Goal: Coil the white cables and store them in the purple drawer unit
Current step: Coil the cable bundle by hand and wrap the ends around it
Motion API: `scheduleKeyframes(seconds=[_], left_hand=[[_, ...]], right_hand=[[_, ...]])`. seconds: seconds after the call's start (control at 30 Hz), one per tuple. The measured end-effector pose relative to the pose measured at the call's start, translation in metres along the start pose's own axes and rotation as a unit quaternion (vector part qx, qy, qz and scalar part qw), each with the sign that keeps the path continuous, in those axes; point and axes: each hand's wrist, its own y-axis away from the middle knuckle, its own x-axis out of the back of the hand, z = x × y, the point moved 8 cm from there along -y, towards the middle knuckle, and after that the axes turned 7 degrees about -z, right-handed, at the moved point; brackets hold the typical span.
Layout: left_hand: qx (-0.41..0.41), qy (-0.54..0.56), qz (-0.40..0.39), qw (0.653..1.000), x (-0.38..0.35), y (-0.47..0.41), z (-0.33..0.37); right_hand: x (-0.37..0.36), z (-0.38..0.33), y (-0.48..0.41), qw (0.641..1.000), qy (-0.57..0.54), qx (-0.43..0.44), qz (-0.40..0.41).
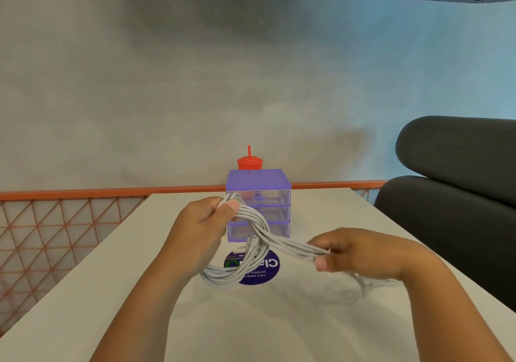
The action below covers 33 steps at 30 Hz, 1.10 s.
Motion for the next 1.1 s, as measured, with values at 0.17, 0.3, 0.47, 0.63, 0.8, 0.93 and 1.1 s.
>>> scheduleKeyframes(seconds=[0.17, 0.3, 0.47, 0.63, 0.8, 0.93, 1.1], left_hand=[[-0.024, 0.006, -0.018, 1.000, -0.024, 0.004, 0.010], [-0.034, 0.039, -0.058, 0.997, -0.045, 0.008, 0.017], [-0.025, 0.057, -0.081, 0.995, -0.047, 0.007, 0.013], [-0.043, 0.060, -0.112, 0.991, -0.049, 0.009, 0.019], [-0.081, 0.052, -0.132, 0.987, -0.053, 0.014, 0.028], [-0.113, 0.017, -0.144, 0.983, -0.059, 0.020, 0.040], [-0.118, -0.004, -0.134, 0.984, -0.058, 0.018, 0.037]], right_hand=[[0.015, -0.056, -0.004, 0.970, -0.048, 0.120, 0.206], [-0.002, -0.082, -0.016, 0.939, 0.066, 0.163, 0.294], [0.009, -0.071, -0.013, 0.949, -0.027, 0.166, 0.267], [0.004, -0.055, -0.016, 0.927, -0.292, 0.198, 0.126], [-0.003, -0.052, -0.019, 0.888, -0.384, 0.251, 0.028], [-0.006, -0.051, -0.020, 0.868, -0.416, 0.271, 0.002], [-0.011, -0.052, -0.024, 0.843, -0.466, 0.266, -0.024]])
